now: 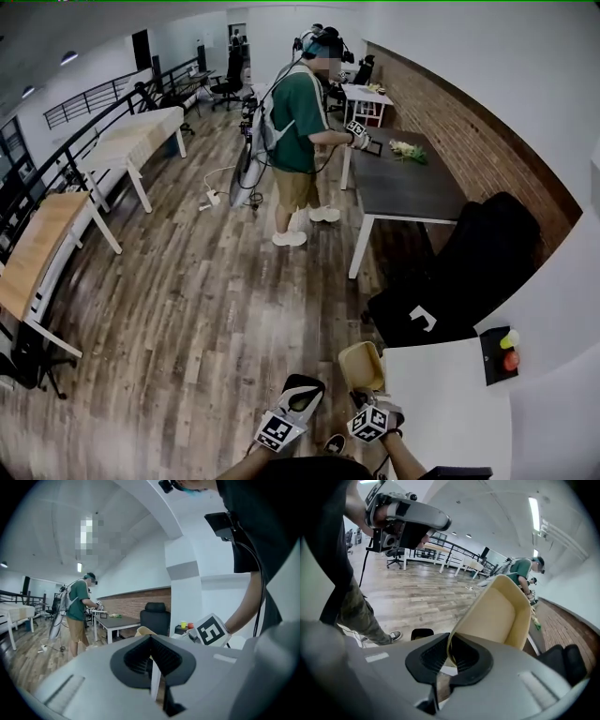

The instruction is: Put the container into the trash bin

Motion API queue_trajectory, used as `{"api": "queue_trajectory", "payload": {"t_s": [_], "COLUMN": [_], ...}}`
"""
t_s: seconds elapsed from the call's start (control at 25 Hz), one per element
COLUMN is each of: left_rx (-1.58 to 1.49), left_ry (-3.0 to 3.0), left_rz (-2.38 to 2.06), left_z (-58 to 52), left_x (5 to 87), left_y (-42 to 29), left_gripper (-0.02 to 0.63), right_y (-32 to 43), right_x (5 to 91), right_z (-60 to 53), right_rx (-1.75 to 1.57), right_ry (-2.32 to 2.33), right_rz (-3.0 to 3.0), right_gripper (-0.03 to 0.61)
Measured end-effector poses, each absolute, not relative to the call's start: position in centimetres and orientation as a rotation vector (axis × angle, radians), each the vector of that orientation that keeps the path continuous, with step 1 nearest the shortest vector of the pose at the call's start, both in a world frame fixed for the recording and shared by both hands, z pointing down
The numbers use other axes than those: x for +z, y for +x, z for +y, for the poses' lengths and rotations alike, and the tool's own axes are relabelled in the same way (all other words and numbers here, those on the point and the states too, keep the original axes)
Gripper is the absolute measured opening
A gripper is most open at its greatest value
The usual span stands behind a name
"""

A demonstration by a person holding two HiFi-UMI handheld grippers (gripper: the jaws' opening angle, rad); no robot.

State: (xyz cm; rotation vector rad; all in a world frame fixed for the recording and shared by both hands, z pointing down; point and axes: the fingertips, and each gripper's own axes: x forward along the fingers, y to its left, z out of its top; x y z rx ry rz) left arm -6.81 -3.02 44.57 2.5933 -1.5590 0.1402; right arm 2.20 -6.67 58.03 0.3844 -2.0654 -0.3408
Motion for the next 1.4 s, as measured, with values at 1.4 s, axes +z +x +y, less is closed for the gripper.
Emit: {"api": "queue_trajectory", "payload": {"t_s": [1.4], "left_rx": [0.251], "left_ry": [2.257], "left_rz": [-1.493], "left_z": [0.3], "left_x": [71.3], "left_y": [-15.2], "left_gripper": [-0.005], "right_y": [-10.0], "right_x": [90.5], "right_z": [-0.8], "right_rx": [-0.300], "right_ry": [0.087], "right_rz": [-1.934], "right_gripper": [0.028]}}
